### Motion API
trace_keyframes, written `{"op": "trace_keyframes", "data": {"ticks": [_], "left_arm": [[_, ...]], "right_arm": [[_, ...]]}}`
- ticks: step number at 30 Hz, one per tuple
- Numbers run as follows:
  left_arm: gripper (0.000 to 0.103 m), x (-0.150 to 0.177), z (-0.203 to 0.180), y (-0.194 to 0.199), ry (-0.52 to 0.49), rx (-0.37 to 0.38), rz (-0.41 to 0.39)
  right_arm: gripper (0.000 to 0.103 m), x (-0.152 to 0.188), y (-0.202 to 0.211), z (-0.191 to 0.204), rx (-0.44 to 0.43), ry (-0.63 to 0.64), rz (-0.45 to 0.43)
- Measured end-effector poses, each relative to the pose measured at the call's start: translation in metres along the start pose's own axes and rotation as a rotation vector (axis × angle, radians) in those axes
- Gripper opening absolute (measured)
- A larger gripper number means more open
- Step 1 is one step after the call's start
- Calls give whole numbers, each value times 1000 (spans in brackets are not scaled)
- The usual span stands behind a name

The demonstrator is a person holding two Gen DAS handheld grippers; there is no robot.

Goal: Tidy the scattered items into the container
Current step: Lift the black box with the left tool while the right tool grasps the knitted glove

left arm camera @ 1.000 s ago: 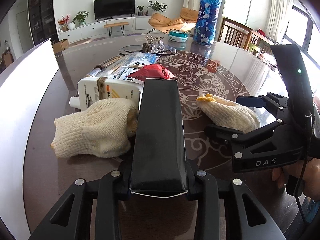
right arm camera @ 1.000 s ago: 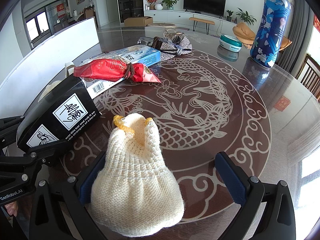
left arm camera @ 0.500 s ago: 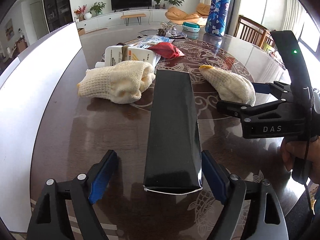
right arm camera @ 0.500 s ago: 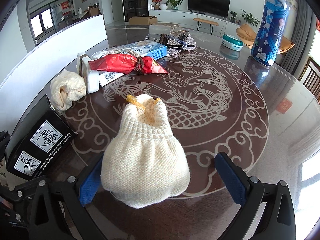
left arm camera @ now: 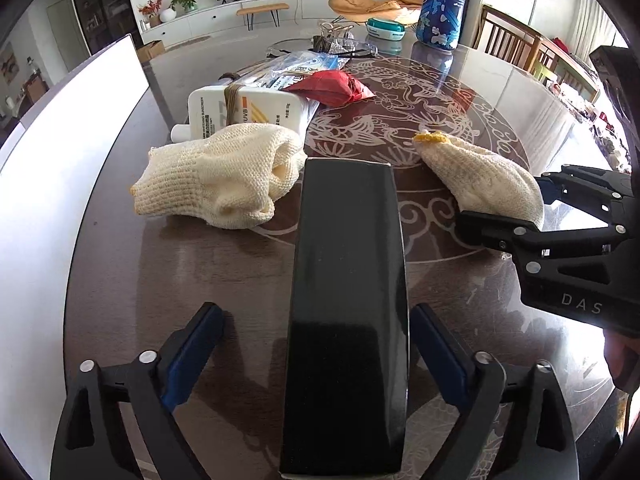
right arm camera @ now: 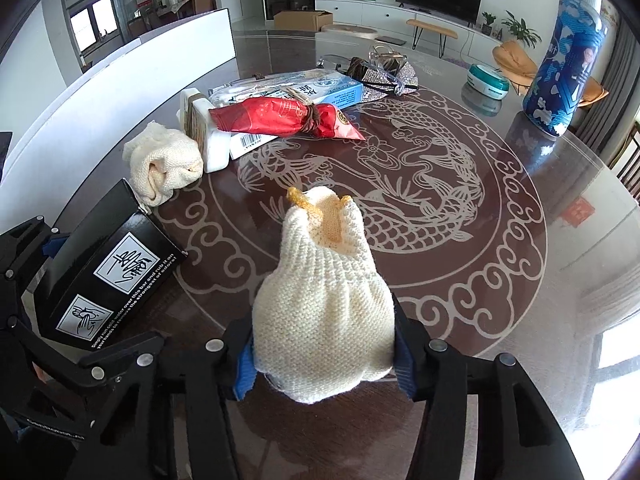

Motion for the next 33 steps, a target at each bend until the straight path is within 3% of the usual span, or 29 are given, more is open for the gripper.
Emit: {"op": "trace_keyframes", "data": {"ticks": [1,3,7,12,16,26,33], "left_arm": [[49,1,-1,3,-5,4,-9],[35,4,-4,10,-14,23,-19],[34,20,-5,24,-16,29,-38],[34,31,-7,35,68,91,-57],[34,35,-10,41,83,94,-63],[34,32,-6,54,27,-12,-96],[34,30,-2,58,15,-43,-108]], "right_arm": [[53,4,3,2,-5,3,0],[53,12,10,6,-14,5,-5],[53,31,25,8,-31,-21,-22],[53,49,45,8,-102,-121,-58],[53,52,58,14,-148,-178,-87],[52,49,62,35,-160,-135,-93],[53,51,61,40,-163,-122,-86]]}}
Point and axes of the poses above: each gripper's, at about its wrist camera, not at the fingertips, and y roughly against the way its jaws point, z to its left, x to its underside, the point moved 10 cm from there along -y, roughly the way its jaws point, and after that the axes turned 5 degrees about -z, right-handed, at the moved point
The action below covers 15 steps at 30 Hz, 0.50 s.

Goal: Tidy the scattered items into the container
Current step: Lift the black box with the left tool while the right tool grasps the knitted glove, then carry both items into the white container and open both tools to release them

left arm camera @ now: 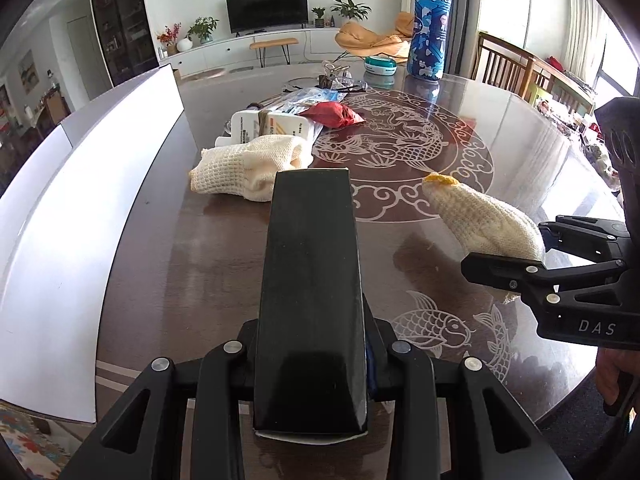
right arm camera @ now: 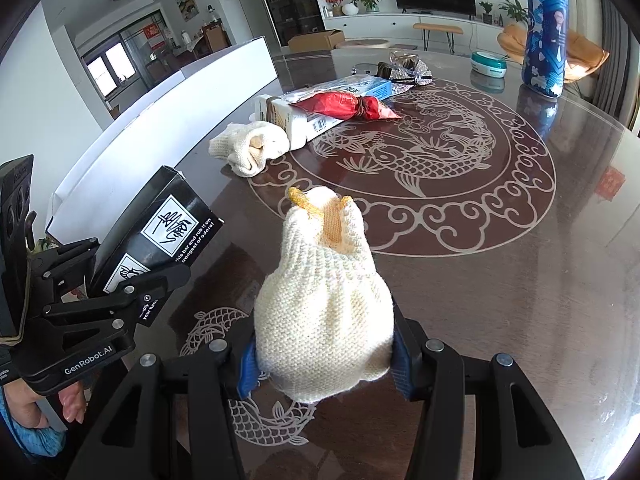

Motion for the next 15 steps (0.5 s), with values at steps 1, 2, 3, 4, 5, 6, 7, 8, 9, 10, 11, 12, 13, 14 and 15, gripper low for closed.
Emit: {"op": "trace_keyframes", "data": {"ticks": [1,2,3,4,5,6,7,8,9,10,11,12,13,14,15], "left_arm": [[34,0,1,1,4,2,-1],[34,0,2,2,11,6,-2],[34,-1,4,4,22,12,-4],[34,-4,7,7,37,21,-8],[34,-7,11,11,55,29,-15],[34,-12,16,16,71,33,-23],[34,-17,24,21,88,35,-34],[34,-22,33,28,106,37,-48],[34,-28,44,35,125,37,-62],[34,-33,57,44,145,34,-76],[34,-39,74,52,166,26,-90],[34,-44,92,61,187,13,-105],[34,-49,112,69,208,-5,-119],[34,-53,135,78,230,-30,-131],[34,-56,159,85,251,-60,-141]], "right_arm": [[53,1,-1,1,0,3,3],[53,1,-1,1,2,5,5],[53,2,-2,2,2,7,9],[53,2,-3,3,2,10,12],[53,2,-4,4,1,17,17],[53,0,-6,7,2,32,23],[53,-3,-8,10,4,52,28],[52,-7,-9,15,5,72,30],[52,-13,-10,20,4,91,29],[53,-20,-11,27,0,108,25],[53,-30,-11,35,-5,127,17],[53,-42,-11,45,-13,146,7],[53,-55,-10,58,-24,165,-8],[53,-70,-10,73,-39,185,-26],[53,-85,-9,90,-57,204,-47]]}}
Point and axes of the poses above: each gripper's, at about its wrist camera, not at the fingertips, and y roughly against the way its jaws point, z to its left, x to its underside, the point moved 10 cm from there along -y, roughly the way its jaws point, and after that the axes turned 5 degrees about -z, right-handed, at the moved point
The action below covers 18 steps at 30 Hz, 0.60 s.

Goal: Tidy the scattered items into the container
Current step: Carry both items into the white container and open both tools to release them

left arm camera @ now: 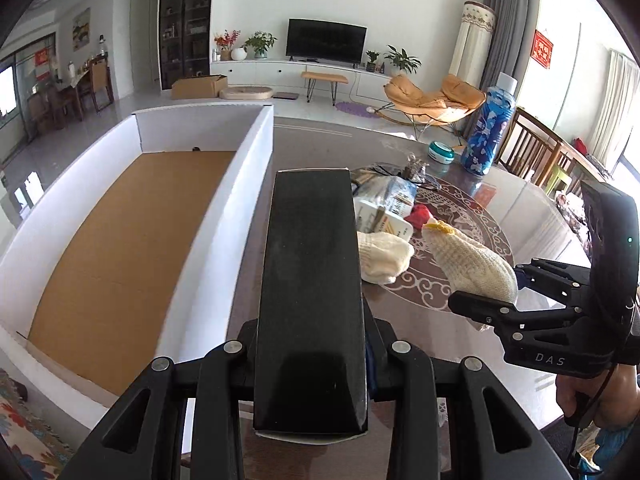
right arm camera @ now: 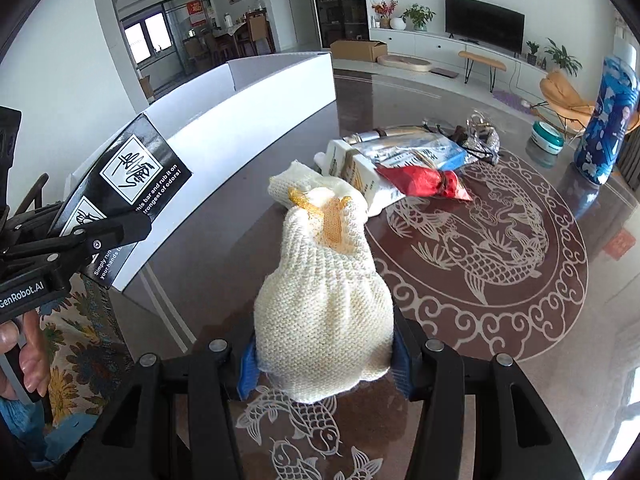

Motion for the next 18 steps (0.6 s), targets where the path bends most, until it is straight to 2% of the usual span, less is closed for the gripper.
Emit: {"op": "trace_keyframes", "data": {"ticks": [4,8,11,15,17,18], "left_arm": [[34,-26,94,4,84,-121,6],[34,-25,169,-13,154,-202,80],[34,-14,205,-30,208,-218,145],[34,4,228,-49,225,-251,230],[37,11,234,-51,250,-286,255],[47,13,236,-52,271,-289,263]], "right_arm": [[53,-76,-11,74,-89,90,-84],[53,-127,-47,159,-170,193,-93],[53,-138,-90,207,-184,267,-35],[53,-131,-140,237,-160,349,38],[58,-123,-157,243,-148,375,84],[71,-121,-163,244,-131,388,94]]}}
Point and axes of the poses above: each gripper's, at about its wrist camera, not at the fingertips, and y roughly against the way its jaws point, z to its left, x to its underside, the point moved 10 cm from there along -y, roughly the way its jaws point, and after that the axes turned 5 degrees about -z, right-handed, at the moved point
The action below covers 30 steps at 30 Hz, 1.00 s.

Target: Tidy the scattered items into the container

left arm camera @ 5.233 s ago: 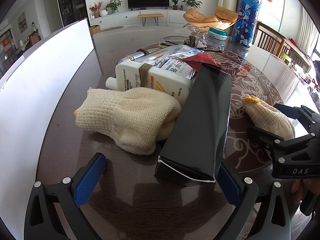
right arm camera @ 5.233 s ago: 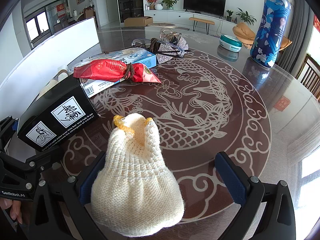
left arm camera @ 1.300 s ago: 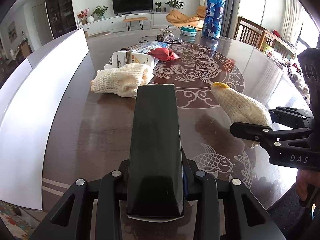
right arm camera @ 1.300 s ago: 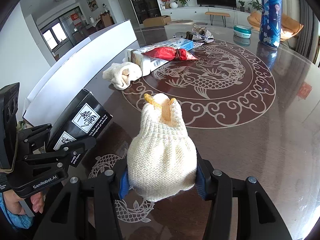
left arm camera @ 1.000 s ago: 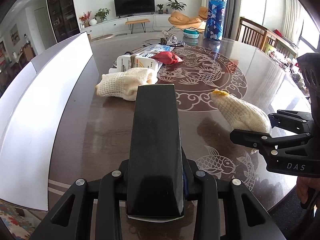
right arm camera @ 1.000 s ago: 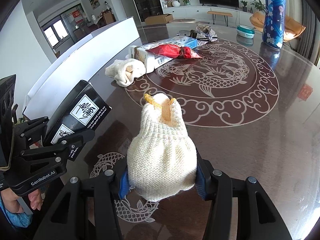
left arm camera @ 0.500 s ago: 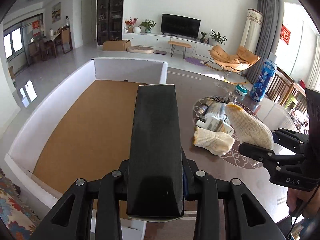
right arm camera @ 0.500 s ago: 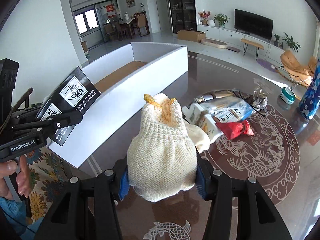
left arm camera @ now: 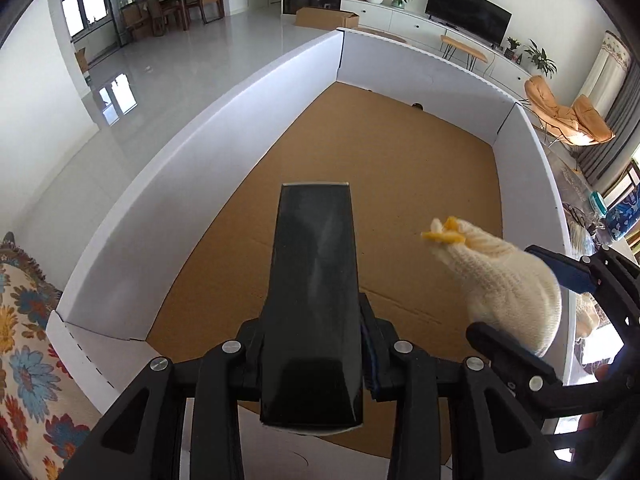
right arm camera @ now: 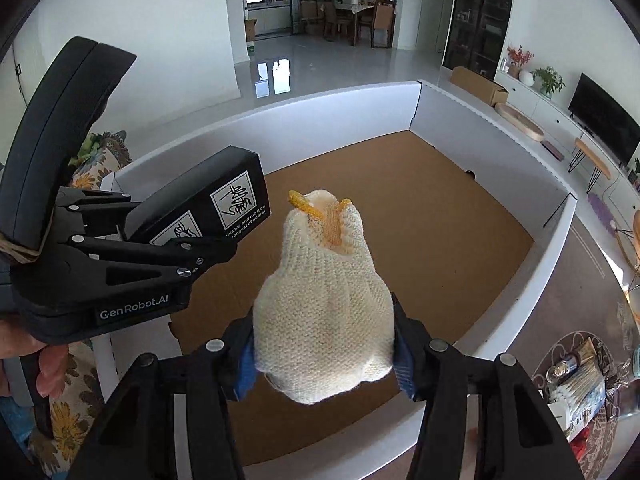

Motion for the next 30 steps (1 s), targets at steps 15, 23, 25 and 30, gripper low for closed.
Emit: {"op": "trace_keyframes", "data": {"ticks": [15,23,25,30], "left_arm": [[85,25,-134,103,1,118,-298],[101,121,-332,127,-352,398,-283],[101,157,-365,100,-446,402,-210],[101,221,-365,43,-468,337,-57]], "right_arm": [[103,37,81,-114,258,-104,-248],[103,239,190,-263,549,-438,-196],[103,301,209,-291,619,-506,-125],[103,415,250,-325,688,-674,-33]]}}
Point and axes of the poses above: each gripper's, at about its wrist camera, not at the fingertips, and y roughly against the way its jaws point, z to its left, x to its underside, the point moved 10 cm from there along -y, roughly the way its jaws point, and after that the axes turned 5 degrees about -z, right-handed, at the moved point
